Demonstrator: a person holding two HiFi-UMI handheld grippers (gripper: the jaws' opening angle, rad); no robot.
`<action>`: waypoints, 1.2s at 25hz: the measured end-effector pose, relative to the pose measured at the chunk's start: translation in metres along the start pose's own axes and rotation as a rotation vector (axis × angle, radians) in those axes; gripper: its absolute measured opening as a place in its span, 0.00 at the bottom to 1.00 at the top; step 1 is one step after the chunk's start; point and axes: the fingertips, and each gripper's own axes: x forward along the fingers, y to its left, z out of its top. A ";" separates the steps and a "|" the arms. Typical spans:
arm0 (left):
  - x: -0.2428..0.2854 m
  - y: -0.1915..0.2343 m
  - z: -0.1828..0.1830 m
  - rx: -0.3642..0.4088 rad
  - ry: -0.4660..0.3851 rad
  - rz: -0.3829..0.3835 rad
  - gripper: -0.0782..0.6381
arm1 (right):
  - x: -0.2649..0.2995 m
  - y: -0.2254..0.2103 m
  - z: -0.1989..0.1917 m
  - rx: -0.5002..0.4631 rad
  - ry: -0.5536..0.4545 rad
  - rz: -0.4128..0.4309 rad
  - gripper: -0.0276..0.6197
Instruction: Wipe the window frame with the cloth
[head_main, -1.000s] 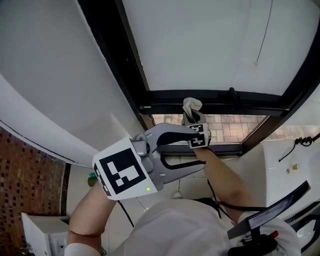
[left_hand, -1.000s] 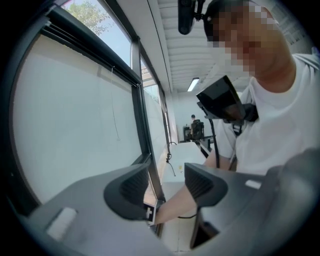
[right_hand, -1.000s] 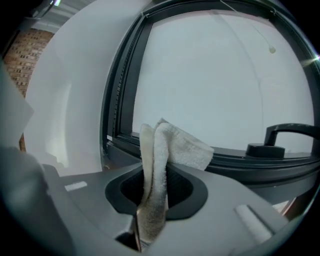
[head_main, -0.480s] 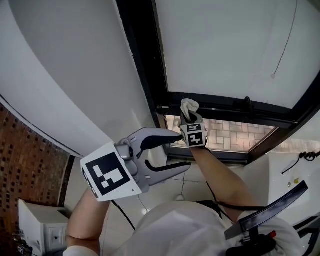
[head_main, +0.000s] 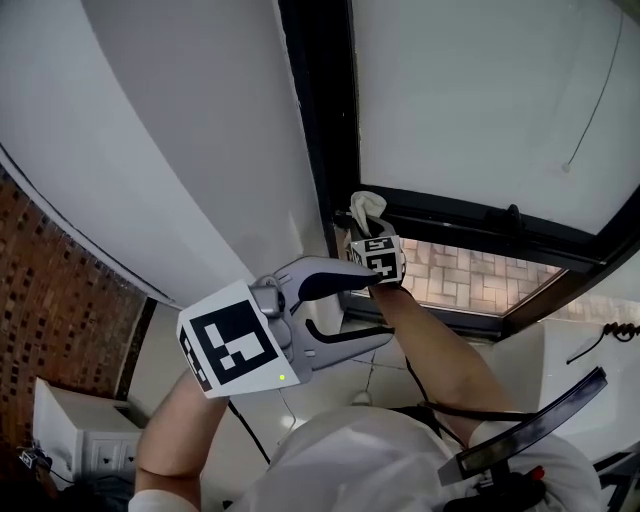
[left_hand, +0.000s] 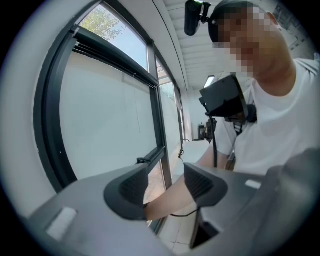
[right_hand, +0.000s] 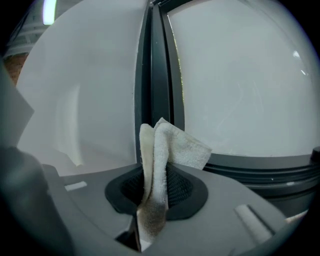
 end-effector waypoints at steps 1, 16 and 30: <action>-0.001 0.000 0.000 0.002 -0.001 0.001 0.45 | 0.001 0.002 0.002 -0.018 0.005 0.012 0.15; -0.006 -0.001 0.004 0.036 -0.071 -0.007 0.45 | -0.043 0.018 -0.011 -0.999 0.421 0.273 0.15; -0.001 -0.005 0.005 0.054 -0.086 -0.003 0.45 | -0.032 0.018 0.126 -1.313 0.431 0.270 0.15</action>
